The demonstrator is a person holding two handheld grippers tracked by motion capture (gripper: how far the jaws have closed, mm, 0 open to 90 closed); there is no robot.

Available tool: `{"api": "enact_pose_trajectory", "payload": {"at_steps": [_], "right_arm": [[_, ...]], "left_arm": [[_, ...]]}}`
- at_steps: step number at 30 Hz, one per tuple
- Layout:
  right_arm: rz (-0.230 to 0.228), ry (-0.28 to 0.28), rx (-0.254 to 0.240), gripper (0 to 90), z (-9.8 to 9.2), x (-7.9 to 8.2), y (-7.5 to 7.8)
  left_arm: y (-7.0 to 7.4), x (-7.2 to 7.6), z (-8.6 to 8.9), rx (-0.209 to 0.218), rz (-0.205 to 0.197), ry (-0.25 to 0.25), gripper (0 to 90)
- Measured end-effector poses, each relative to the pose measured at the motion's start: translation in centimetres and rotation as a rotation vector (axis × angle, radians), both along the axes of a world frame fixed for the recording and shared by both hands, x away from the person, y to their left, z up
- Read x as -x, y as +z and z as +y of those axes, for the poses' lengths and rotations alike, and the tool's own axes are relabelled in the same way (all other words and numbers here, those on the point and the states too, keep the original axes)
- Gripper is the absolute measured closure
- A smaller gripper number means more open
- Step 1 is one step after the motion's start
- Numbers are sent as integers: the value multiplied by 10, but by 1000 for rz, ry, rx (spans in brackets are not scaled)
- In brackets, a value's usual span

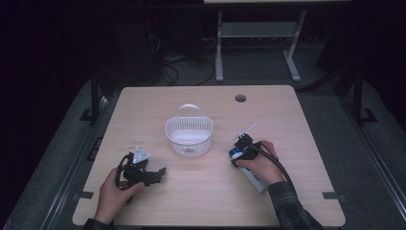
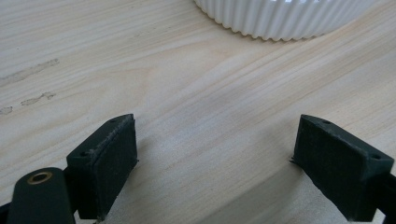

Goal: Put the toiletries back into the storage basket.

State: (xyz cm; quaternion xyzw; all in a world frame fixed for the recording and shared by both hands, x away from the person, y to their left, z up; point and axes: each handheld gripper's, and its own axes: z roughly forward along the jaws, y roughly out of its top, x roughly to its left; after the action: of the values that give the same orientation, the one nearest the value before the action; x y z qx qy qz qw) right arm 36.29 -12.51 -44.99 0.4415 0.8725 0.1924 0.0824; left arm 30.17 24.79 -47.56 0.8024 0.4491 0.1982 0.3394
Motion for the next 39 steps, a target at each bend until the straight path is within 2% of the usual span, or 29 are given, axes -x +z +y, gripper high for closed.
{"api": "enact_pose_trajectory", "payload": {"at_steps": [8, 15, 23, 39], "right_arm": [[3, -2, 6, 352, 1, -1, 1], [12, -26, -6, 355, -2, -2, 2], [-35, -40, -51, 357, -11, 3, 11], [-148, -35, -193, 357, -30, 18, 29]], "left_arm": [[0, 0, 0, -2, 2, -1, 126], [0, 0, 0, 0, 1, -1, 126], [0, 0, 0, 1, -2, -1, 126], [0, 0, 0, 1, -2, -1, 126]]}}
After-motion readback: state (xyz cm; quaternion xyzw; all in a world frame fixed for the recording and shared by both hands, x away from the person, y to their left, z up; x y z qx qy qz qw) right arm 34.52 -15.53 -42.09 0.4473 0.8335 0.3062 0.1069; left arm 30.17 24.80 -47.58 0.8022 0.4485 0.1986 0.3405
